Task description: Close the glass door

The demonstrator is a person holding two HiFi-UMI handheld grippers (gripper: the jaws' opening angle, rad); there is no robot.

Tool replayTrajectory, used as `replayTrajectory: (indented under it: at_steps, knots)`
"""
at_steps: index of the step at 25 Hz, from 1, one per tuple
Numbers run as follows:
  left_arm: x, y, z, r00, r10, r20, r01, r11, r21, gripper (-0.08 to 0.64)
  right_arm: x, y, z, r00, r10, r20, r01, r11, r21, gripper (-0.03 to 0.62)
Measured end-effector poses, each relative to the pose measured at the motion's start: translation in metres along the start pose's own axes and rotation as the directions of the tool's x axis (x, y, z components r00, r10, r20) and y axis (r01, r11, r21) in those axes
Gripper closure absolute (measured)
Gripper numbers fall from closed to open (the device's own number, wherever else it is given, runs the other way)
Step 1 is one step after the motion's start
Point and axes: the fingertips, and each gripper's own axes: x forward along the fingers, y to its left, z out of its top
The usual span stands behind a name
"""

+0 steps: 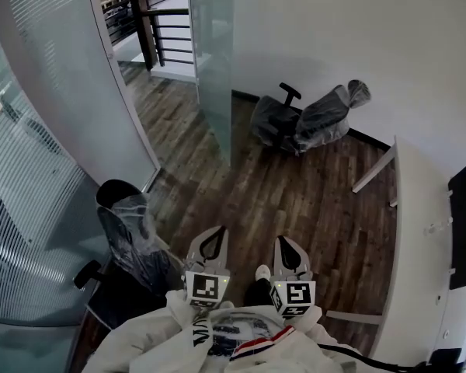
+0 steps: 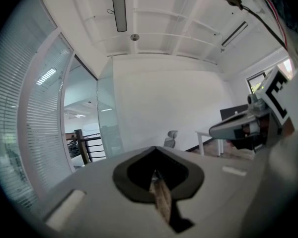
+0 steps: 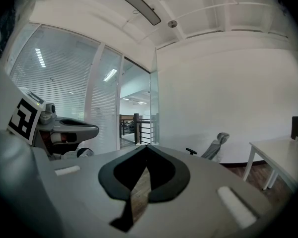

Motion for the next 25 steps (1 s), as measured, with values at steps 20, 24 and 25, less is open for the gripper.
replayTrajectory:
  at_steps: [20,24,25]
  knots:
    - [0.158,-0.009,0.020,0.998,0.049,-0.041,-0.047,0.998,0.033,0.557,0.106,-0.128,0.013,0.999,0.042,0.011,-0.042,0.999,0.021,0.588]
    - [0.182,-0.013,0.024,0.996,0.069,-0.050,-0.067,0.997,0.045,0.557,0.121,-0.150,0.012,0.998,0.062,0.012,-0.062,0.998,0.033,0.588]
    - [0.188,-0.014,0.025,0.996,0.074,-0.052,-0.072,0.996,0.048,0.557,0.125,-0.156,0.013,0.998,0.065,0.015,-0.066,0.997,0.035,0.588]
